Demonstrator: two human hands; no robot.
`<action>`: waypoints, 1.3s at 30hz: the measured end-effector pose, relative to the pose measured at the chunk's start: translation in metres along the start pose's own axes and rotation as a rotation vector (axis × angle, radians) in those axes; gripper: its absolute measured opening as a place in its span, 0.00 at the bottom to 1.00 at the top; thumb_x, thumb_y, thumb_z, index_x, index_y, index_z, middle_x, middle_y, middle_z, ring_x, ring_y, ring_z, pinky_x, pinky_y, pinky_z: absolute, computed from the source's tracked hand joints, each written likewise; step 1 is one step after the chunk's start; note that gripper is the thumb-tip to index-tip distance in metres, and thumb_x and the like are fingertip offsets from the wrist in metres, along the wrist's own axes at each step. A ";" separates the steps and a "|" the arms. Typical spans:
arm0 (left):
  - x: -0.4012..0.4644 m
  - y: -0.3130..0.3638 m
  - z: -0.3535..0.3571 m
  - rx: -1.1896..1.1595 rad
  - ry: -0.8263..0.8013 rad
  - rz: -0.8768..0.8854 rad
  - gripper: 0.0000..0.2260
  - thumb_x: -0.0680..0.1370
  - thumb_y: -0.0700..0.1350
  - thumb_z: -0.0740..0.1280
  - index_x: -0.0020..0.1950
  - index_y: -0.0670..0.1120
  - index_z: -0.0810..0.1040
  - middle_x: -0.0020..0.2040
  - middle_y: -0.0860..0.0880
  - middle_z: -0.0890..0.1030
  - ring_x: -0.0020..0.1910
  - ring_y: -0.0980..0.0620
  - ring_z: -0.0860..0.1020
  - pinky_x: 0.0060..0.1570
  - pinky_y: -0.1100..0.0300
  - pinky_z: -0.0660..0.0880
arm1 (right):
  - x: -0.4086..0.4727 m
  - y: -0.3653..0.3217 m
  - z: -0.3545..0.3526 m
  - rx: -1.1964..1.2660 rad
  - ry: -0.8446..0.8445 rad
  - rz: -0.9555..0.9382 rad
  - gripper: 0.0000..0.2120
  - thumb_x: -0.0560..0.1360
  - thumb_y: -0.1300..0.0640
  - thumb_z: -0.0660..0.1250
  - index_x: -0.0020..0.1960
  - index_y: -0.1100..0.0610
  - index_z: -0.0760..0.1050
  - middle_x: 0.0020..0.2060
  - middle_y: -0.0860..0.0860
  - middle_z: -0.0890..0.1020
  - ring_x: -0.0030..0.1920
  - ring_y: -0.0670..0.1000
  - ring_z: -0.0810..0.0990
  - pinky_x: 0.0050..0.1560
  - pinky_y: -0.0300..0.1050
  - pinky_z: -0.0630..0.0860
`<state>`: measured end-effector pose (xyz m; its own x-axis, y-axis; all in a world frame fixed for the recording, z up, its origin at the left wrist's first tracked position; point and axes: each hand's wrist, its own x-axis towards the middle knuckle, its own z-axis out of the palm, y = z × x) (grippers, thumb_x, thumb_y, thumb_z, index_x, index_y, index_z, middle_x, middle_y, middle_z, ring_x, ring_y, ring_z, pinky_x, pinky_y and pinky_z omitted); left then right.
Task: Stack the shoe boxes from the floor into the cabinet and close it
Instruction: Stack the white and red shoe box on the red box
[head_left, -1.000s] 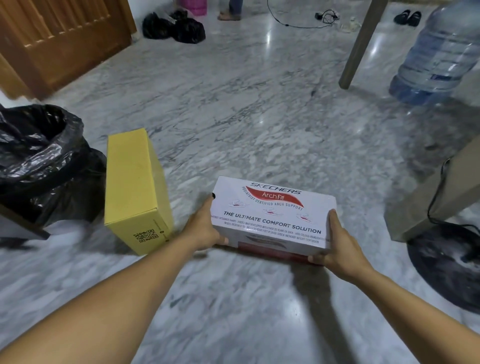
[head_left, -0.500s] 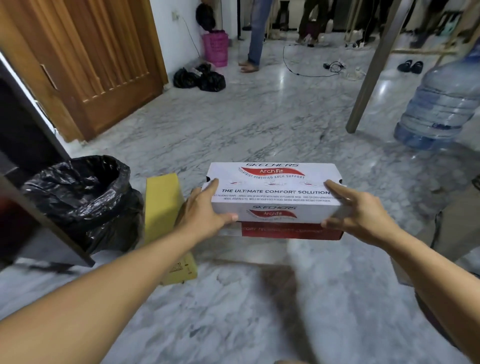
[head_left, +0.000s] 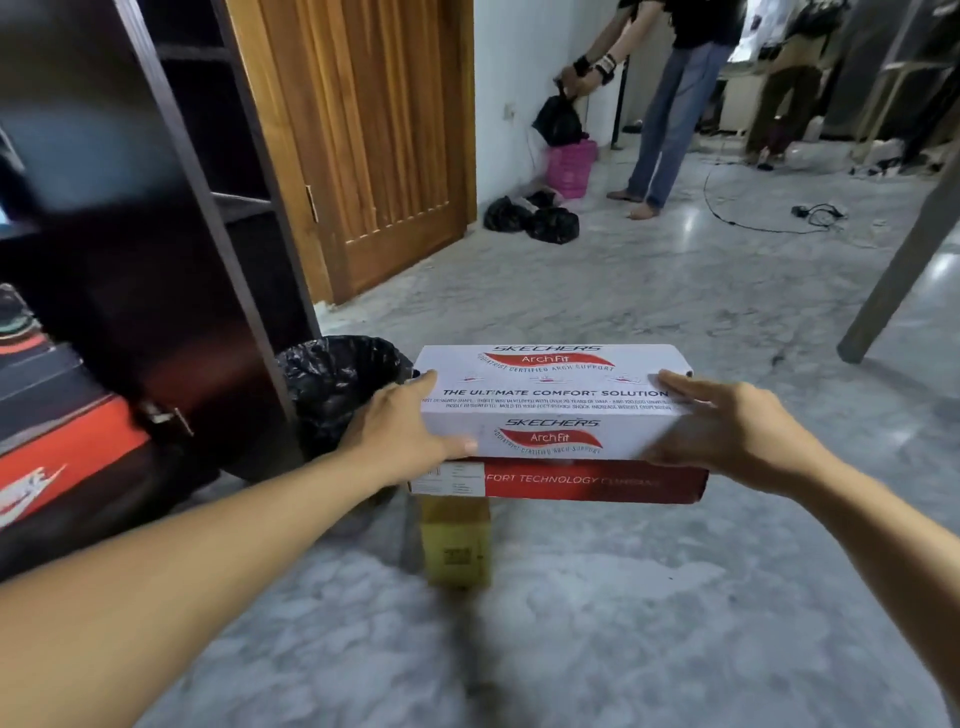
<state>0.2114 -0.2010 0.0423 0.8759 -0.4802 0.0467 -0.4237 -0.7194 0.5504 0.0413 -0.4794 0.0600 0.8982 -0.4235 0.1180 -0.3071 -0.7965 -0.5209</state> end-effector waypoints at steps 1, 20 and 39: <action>-0.007 -0.007 -0.006 -0.008 0.005 -0.019 0.48 0.62 0.63 0.77 0.77 0.52 0.61 0.74 0.50 0.67 0.72 0.49 0.67 0.68 0.56 0.66 | 0.003 -0.009 0.002 -0.007 -0.014 -0.013 0.42 0.57 0.45 0.81 0.69 0.44 0.71 0.66 0.46 0.76 0.67 0.48 0.73 0.59 0.45 0.73; -0.197 -0.192 -0.175 -0.078 0.186 -0.569 0.44 0.58 0.56 0.82 0.71 0.49 0.71 0.67 0.54 0.75 0.64 0.55 0.74 0.64 0.62 0.67 | 0.011 -0.259 0.119 -0.072 -0.404 -0.503 0.42 0.56 0.40 0.80 0.68 0.42 0.72 0.57 0.48 0.81 0.52 0.47 0.78 0.46 0.38 0.70; -0.265 -0.212 -0.369 -0.243 0.895 -0.495 0.29 0.64 0.40 0.80 0.63 0.51 0.77 0.54 0.54 0.82 0.54 0.54 0.80 0.55 0.58 0.77 | 0.042 -0.518 0.111 0.190 -0.201 -0.876 0.36 0.63 0.46 0.78 0.70 0.42 0.70 0.65 0.51 0.77 0.64 0.56 0.75 0.63 0.46 0.71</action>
<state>0.1539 0.2641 0.2207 0.8312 0.4575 0.3159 -0.0013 -0.5666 0.8240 0.2733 -0.0365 0.2412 0.8285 0.3955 0.3964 0.5504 -0.7052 -0.4469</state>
